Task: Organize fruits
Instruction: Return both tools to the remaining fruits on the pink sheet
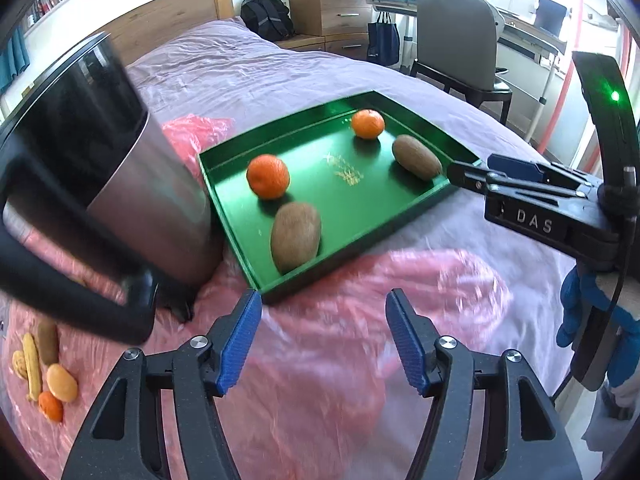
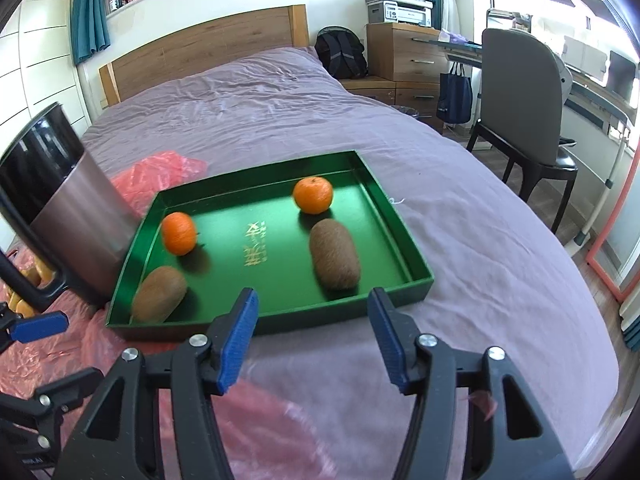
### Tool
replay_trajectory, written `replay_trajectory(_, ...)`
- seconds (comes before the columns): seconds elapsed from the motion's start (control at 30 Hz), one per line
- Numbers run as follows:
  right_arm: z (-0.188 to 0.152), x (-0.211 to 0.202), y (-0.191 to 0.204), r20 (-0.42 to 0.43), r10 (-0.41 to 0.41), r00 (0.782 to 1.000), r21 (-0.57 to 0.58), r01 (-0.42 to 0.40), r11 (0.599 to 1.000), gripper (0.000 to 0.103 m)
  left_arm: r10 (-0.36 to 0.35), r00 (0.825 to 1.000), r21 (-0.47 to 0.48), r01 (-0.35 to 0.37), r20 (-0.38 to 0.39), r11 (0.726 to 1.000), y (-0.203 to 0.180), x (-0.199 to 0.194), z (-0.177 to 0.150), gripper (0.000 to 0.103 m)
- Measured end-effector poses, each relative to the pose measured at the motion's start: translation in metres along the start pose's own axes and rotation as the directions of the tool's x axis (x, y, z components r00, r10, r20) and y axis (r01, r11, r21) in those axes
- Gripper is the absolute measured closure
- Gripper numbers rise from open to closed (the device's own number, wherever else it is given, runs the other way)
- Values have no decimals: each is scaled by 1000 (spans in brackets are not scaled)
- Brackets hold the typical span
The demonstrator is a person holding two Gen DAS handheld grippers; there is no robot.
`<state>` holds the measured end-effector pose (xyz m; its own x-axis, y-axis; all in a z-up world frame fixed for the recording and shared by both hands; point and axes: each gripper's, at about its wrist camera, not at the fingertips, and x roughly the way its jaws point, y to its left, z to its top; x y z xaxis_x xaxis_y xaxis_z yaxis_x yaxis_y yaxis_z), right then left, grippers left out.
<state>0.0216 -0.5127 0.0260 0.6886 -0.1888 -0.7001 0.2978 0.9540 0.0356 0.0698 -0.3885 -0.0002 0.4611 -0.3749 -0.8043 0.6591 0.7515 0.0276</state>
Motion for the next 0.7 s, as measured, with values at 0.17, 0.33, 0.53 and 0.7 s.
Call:
replay_trajectory(0.17,-21,-20,19,-9,33,999,30,-33,999,20,14,999,-21,-15,-34,1000,8,-13,-40,44)
replay_trajectory(0.33,-39,-34,46,-23,68,997,36,-67,997,20,50,997,-70,-55,-64,996,31,-32,-72,43)
replay_trajectory(0.53,-61,-50,87,-46,101,994,11,-101,995,20,119,991,-138,-127,-63,982,67,-61,-101,34)
replay_trajectory(0.7,-75,-64,133,-67,126,990,-79,-131,988,20,172,982,-180,-183,-71,967,98,-78,-125,27)
